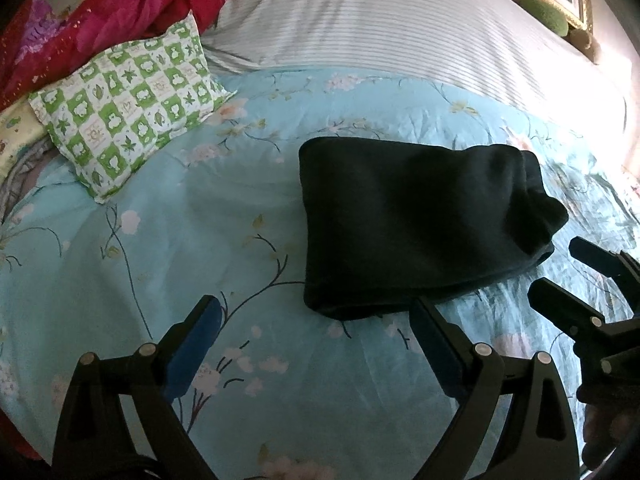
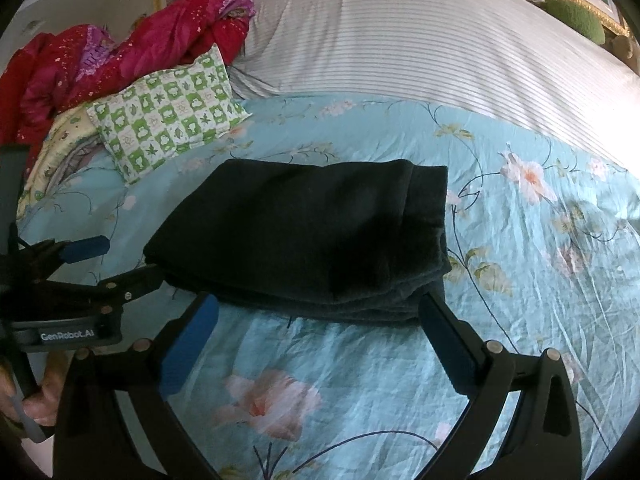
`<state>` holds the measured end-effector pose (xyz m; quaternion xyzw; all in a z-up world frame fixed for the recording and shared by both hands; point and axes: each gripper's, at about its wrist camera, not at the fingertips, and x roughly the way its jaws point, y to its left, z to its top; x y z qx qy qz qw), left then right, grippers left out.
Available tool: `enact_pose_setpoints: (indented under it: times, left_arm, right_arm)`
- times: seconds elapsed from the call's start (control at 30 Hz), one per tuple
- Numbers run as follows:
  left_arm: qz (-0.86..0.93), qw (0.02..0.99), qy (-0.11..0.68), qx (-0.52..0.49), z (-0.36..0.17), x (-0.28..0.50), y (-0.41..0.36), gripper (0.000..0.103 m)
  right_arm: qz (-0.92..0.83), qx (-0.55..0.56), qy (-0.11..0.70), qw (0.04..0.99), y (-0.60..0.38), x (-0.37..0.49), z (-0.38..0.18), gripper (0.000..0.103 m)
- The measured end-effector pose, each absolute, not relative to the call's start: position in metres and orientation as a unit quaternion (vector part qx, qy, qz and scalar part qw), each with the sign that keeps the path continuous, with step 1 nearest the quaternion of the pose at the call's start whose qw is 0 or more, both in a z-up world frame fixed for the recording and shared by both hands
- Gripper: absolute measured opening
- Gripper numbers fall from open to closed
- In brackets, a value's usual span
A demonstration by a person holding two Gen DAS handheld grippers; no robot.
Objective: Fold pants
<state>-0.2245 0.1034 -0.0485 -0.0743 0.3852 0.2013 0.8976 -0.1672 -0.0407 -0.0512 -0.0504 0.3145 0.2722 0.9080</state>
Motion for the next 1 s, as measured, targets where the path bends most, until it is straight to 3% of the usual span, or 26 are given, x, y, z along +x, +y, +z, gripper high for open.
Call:
enact_pose_setpoints:
  times: [1.0]
  left_arm:
    - [0.201, 0.901, 0.379, -0.059, -0.0460, -0.2216, 0.1012, 0.096]
  right_arm:
    - [0.271, -0.049, 0.314, 0.909, -0.0418, -0.1590, -0.0517, 0.100]
